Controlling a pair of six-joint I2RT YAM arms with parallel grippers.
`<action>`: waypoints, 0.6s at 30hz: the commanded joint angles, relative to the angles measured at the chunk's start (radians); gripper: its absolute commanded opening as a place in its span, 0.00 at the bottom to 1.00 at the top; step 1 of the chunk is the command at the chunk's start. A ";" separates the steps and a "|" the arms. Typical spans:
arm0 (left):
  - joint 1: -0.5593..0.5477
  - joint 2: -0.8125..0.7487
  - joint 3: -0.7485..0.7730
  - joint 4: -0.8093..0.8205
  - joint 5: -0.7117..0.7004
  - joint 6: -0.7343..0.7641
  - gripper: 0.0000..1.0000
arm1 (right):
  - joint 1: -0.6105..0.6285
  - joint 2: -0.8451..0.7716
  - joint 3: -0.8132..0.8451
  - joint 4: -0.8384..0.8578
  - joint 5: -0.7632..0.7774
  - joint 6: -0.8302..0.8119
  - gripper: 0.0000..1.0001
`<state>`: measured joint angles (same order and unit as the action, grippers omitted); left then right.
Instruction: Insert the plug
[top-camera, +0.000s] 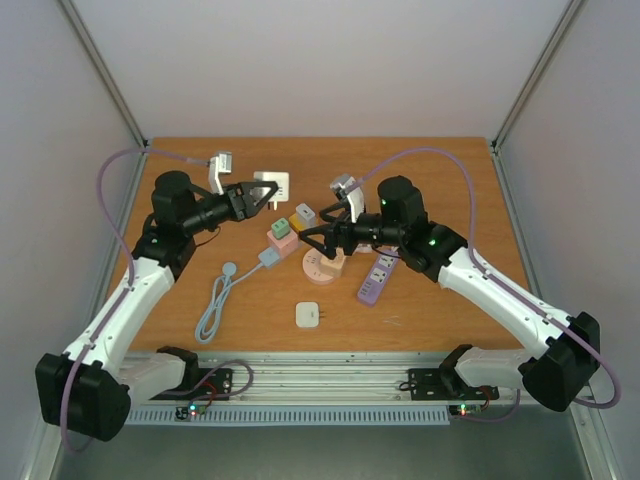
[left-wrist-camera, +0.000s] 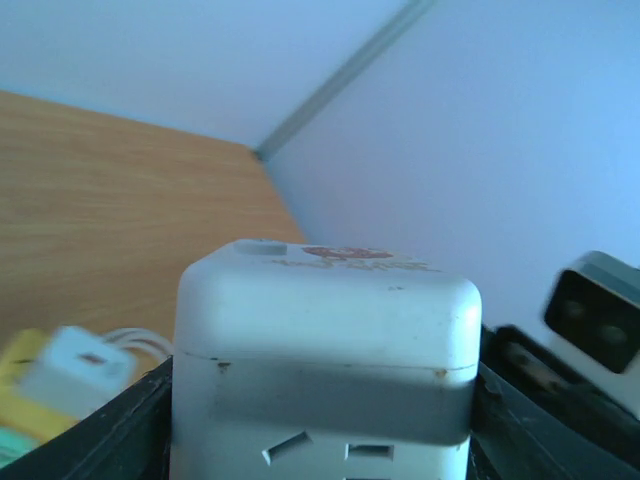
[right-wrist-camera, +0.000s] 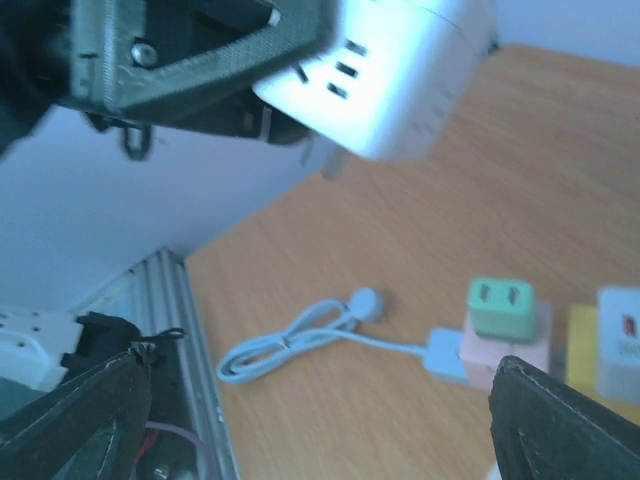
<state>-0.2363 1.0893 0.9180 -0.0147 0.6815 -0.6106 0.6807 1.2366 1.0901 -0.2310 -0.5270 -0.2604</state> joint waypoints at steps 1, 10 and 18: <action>-0.040 0.036 0.023 0.300 0.250 -0.327 0.50 | 0.011 -0.033 0.014 0.200 -0.140 -0.125 0.91; -0.104 0.028 0.011 0.566 0.406 -0.637 0.51 | 0.011 -0.055 0.017 0.365 -0.088 -0.328 0.90; -0.116 -0.001 0.020 0.571 0.470 -0.639 0.52 | 0.010 -0.038 0.123 0.156 -0.218 -0.555 0.77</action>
<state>-0.3351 1.1133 0.9180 0.4583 1.0676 -1.2118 0.6815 1.1885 1.1236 0.0269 -0.6476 -0.6460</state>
